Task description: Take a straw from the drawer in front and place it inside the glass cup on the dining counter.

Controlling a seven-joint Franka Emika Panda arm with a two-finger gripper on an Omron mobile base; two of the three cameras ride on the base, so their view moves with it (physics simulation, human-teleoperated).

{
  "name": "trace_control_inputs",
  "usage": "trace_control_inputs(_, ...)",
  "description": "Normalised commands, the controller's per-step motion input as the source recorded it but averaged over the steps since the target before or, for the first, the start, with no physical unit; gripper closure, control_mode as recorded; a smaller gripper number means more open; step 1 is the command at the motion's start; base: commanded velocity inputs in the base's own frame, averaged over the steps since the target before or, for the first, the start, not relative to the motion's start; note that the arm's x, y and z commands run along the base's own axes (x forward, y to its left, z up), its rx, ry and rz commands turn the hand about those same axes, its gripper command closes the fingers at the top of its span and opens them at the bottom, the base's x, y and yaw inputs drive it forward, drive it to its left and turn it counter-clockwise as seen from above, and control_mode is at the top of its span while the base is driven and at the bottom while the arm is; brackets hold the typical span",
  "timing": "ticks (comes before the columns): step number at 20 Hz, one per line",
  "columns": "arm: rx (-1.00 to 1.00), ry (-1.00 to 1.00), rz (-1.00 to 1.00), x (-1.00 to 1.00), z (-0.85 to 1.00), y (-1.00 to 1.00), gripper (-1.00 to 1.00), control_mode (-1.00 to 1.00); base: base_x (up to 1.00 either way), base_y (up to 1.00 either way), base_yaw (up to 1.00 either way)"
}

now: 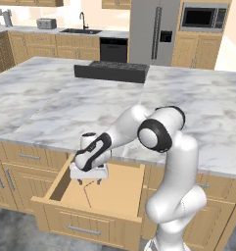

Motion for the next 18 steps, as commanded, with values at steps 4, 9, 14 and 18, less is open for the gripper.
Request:
trace_control_inputs(4,0.0,-0.03,0.0,0.03,-0.16,0.0,-1.0,-1.0,0.0,0.0,0.0)
trace_control_inputs(9,0.0,-0.03,0.0,0.05,-0.16,0.0,-1.0,-1.0,0.0,0.0,0.0)
trace_control_inputs(14,0.0,-0.05,0.0,0.1,-0.16,0.04,-1.0,-1.0,0.0,0.0,0.0)
trace_control_inputs(18,0.0,-0.08,0.0,0.08,-0.09,0.08,-1.0,-1.0,0.0,0.0,0.0)
